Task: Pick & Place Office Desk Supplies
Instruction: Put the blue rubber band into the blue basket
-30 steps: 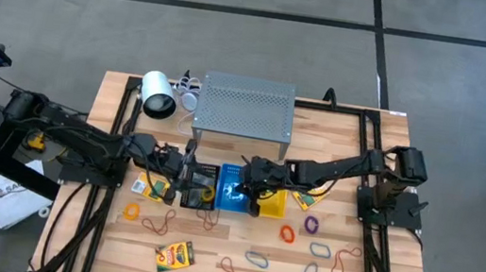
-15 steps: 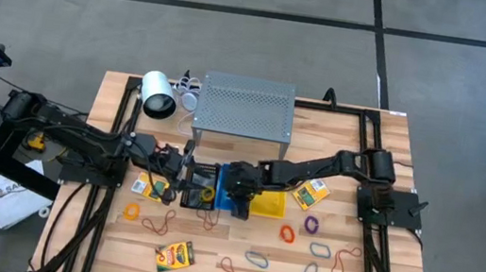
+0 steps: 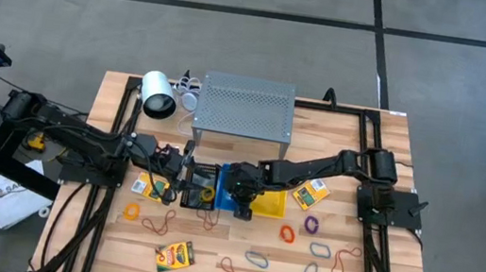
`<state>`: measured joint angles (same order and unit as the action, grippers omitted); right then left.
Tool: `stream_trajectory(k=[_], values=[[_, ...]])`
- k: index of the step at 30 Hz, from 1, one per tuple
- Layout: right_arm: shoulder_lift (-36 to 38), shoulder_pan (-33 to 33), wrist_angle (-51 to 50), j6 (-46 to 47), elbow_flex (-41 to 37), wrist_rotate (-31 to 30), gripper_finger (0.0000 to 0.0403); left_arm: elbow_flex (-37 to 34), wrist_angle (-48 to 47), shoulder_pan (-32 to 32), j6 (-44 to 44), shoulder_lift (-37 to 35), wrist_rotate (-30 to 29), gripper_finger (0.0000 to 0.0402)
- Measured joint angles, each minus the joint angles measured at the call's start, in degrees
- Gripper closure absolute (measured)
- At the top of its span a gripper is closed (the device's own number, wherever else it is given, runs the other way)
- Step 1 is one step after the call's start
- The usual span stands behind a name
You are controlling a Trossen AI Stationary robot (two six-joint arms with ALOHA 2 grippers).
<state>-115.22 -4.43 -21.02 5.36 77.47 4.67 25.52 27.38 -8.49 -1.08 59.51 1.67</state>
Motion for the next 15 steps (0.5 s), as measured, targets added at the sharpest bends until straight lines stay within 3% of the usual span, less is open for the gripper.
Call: stream_trajectory(k=[15], values=[[0.0, 0.19, 0.17, -1.46, -0.02, 1.51, 0.0285, 0.0, -0.96, 0.0, 0.04, 0.0, 0.0, 0.0264]])
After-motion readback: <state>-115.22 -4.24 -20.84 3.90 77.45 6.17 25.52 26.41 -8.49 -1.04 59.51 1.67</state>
